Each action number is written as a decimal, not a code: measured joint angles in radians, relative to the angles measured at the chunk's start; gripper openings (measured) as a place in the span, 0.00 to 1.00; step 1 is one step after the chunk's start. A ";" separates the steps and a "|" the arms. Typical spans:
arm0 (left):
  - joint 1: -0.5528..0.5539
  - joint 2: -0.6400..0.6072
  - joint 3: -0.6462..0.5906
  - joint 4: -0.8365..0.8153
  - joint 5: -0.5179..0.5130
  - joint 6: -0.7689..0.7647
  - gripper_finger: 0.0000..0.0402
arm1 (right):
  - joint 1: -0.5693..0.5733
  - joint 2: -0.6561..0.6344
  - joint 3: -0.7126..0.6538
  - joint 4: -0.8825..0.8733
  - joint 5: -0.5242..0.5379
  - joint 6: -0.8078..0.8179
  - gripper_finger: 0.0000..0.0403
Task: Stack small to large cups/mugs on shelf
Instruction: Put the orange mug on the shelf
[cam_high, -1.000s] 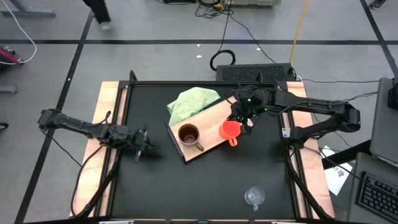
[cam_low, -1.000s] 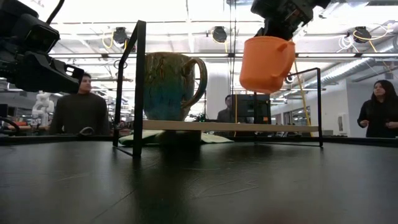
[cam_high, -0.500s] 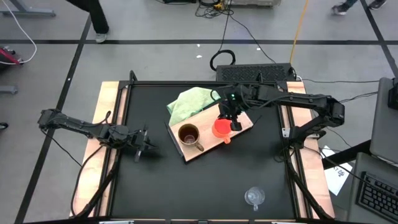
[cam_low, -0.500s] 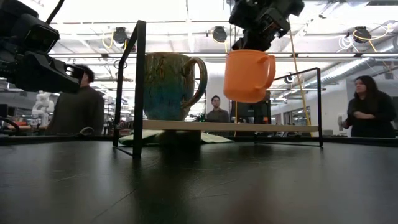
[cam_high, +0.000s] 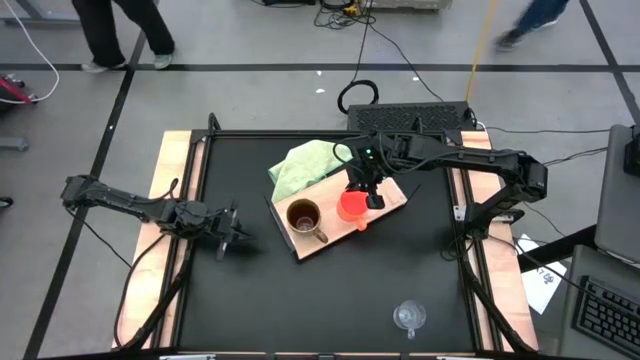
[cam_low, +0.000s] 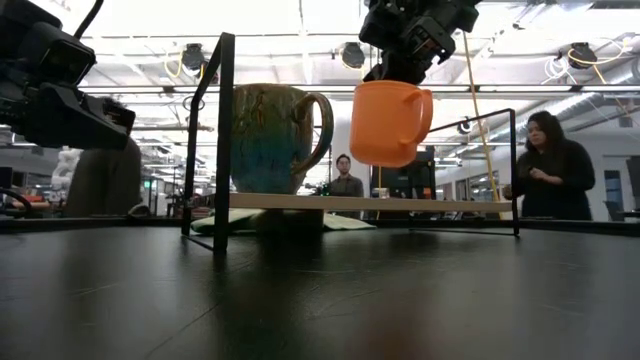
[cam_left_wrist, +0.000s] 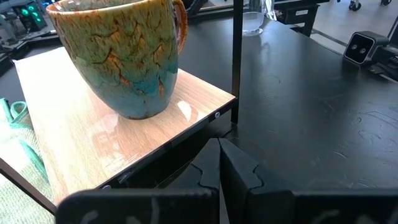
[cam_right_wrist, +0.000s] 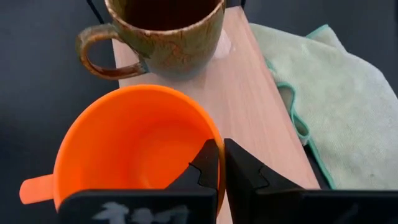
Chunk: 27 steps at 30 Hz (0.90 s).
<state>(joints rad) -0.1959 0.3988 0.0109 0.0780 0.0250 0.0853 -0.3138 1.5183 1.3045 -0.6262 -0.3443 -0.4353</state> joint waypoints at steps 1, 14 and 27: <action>0.000 0.000 0.000 0.000 0.000 0.000 0.01 | 0.000 0.001 0.000 0.000 0.000 -0.002 0.00; 0.000 0.000 0.000 0.000 0.000 0.007 0.01 | -0.001 0.008 0.000 0.024 -0.002 -0.060 0.00; 0.000 0.000 0.000 0.000 0.000 0.006 0.01 | -0.006 0.068 -0.002 0.044 -0.004 -0.066 0.00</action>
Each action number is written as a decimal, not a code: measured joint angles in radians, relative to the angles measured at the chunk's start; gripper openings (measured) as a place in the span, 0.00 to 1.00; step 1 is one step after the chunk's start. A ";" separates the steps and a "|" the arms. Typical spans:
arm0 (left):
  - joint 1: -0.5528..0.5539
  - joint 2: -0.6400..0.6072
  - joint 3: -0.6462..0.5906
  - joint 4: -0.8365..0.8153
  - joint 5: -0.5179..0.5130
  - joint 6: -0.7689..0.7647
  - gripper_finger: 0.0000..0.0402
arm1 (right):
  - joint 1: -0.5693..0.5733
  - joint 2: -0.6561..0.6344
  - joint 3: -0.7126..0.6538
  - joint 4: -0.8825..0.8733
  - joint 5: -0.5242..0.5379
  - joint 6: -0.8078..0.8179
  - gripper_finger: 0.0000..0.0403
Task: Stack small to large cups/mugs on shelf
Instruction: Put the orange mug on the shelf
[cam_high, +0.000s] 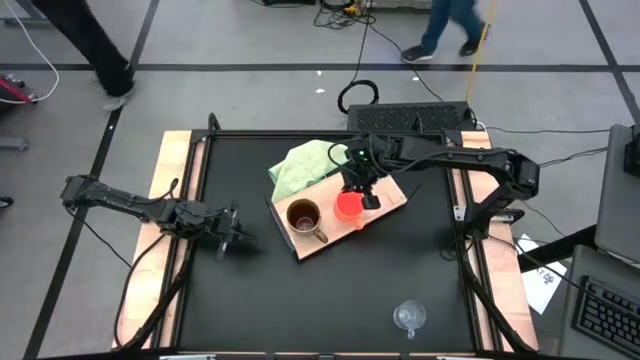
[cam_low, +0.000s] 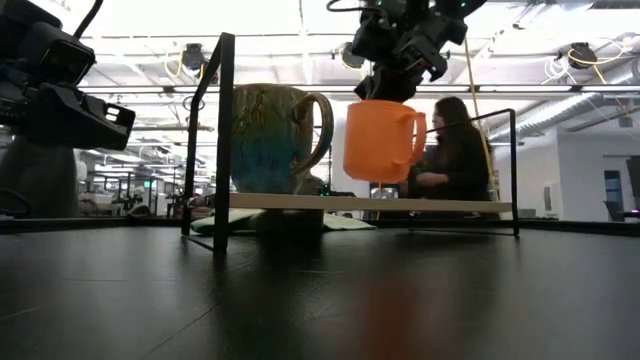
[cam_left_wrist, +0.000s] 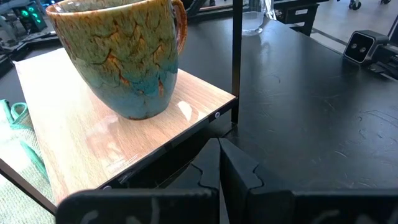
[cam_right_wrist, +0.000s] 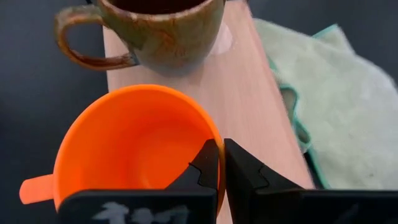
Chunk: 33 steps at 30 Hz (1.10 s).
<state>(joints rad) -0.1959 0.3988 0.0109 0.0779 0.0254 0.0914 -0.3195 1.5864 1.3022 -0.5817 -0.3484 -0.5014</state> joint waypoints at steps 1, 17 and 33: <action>0.000 0.000 0.000 0.000 0.000 0.000 0.01 | 0.000 0.008 0.000 0.003 0.000 0.000 0.00; 0.000 0.000 0.000 -0.005 0.000 0.000 0.01 | -0.002 0.060 0.000 0.027 0.001 -0.001 0.00; 0.000 0.000 0.000 -0.005 0.001 0.000 0.01 | -0.025 0.060 0.000 0.022 -0.043 0.038 0.00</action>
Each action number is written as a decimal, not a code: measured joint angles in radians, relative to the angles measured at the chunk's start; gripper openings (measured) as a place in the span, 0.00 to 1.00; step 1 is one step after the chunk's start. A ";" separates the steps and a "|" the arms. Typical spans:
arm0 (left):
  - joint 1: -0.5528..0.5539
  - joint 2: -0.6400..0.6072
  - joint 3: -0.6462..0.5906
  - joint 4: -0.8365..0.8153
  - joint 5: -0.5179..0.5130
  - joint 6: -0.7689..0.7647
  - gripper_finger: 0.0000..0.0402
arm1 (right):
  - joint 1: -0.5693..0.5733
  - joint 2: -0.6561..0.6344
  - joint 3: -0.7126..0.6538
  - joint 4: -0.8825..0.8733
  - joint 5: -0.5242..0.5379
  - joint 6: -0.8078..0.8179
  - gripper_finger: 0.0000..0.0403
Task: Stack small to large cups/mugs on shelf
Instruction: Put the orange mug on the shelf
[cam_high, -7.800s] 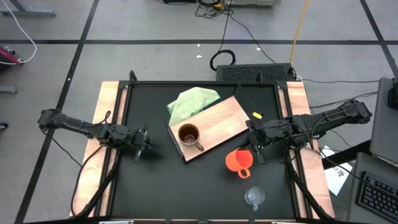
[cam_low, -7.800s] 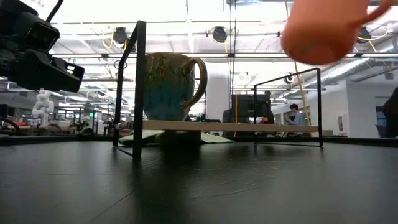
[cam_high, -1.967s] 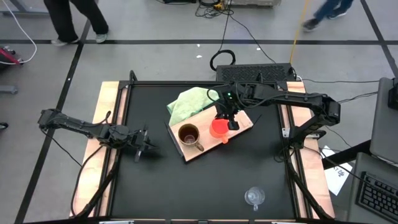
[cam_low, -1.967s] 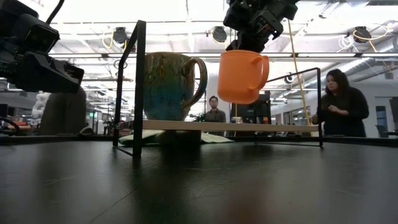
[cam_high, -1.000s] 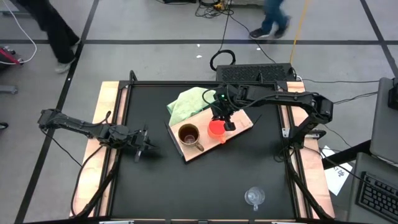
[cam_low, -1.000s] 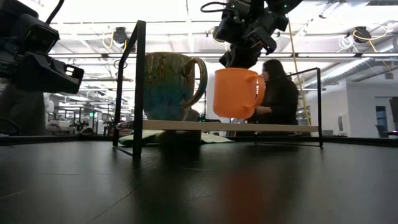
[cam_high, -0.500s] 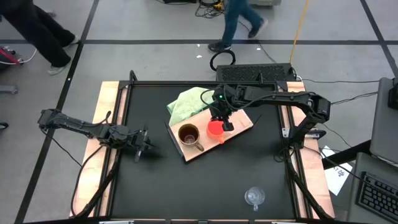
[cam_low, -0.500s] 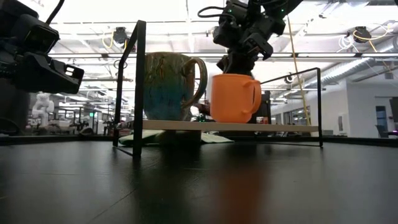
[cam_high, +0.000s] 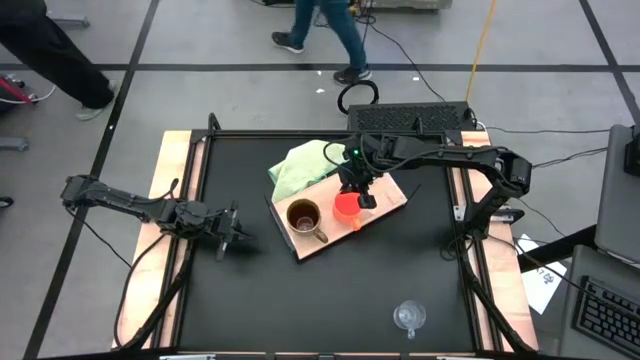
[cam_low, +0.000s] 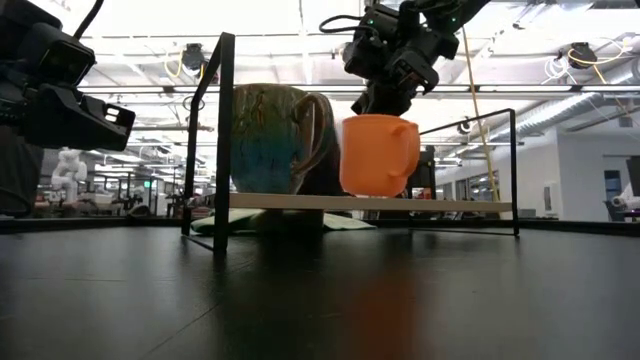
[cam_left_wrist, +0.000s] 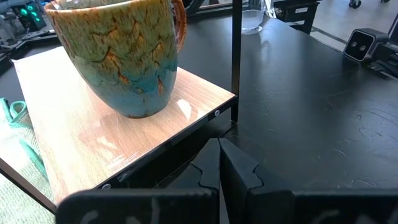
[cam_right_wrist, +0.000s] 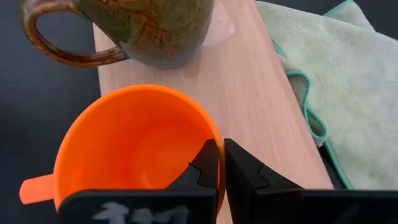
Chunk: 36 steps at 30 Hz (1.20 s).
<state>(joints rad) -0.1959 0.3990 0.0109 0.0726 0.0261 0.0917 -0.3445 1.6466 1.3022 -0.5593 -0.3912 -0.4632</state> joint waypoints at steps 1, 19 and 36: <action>0.000 0.000 0.000 0.000 0.000 0.000 0.01 | -0.003 0.000 0.000 0.001 -0.004 0.004 0.00; 0.000 0.000 0.000 -0.002 0.000 0.000 0.01 | 0.011 0.008 0.000 -0.029 -0.002 0.004 0.00; 0.000 0.000 0.000 -0.002 0.003 0.001 0.01 | 0.021 0.025 0.000 -0.021 -0.002 0.005 0.00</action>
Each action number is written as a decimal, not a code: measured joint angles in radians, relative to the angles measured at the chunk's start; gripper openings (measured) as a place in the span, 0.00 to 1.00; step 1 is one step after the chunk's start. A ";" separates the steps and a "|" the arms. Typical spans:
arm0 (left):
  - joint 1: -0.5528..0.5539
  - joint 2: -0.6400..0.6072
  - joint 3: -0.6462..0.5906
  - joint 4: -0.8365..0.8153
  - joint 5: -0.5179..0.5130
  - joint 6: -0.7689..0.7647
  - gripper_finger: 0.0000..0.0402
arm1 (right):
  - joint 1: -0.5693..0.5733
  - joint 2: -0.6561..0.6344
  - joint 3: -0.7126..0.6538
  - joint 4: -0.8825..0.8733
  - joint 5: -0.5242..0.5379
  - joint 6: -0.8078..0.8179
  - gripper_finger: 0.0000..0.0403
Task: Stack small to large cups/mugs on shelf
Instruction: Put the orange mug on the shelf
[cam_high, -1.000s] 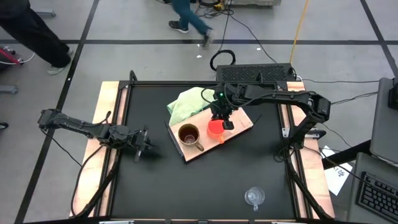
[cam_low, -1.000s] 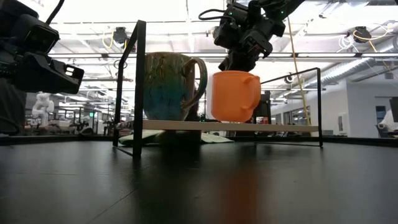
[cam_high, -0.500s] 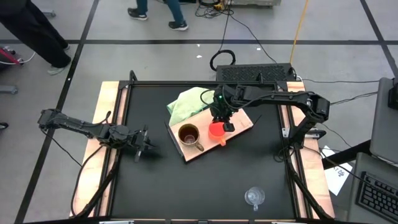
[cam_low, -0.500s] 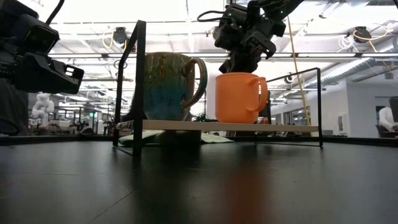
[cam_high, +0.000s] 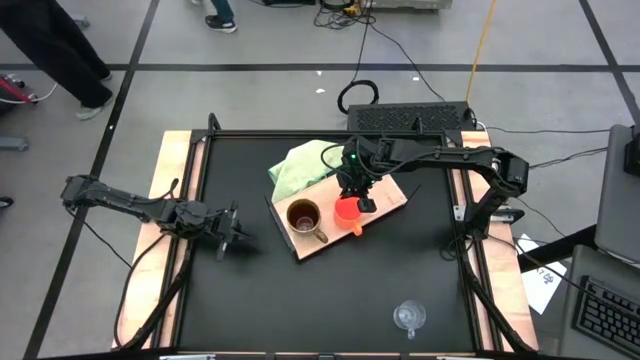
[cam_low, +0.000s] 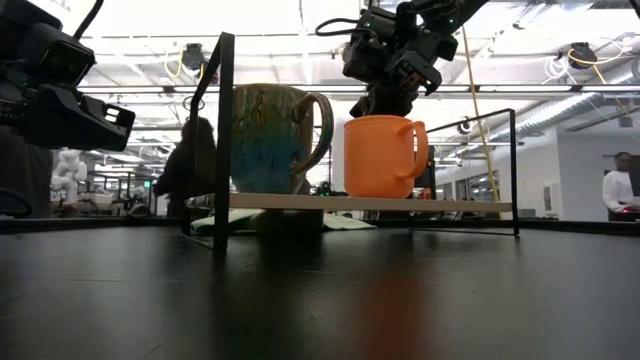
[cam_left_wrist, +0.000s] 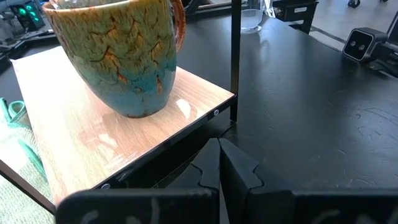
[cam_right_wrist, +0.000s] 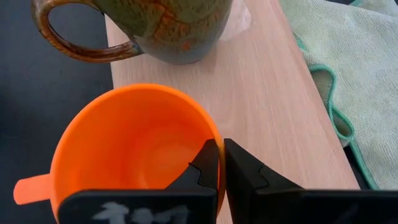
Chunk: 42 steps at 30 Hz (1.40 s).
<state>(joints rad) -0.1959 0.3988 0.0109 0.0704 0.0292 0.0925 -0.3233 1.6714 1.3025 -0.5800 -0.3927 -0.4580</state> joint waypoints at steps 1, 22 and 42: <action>0.000 0.000 0.000 0.000 0.000 0.000 0.01 | 0.000 0.000 0.000 0.000 0.000 0.000 0.00; 0.000 0.000 0.000 0.000 0.000 0.000 0.01 | 0.000 0.003 -0.001 -0.001 0.006 -0.007 0.07; 0.000 0.000 0.000 -0.008 -0.001 -0.009 0.01 | 0.018 0.002 -0.002 0.000 0.007 0.001 0.12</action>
<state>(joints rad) -0.1959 0.3989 0.0109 0.0628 0.0284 0.0835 -0.3050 1.6737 1.3010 -0.5797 -0.3859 -0.4573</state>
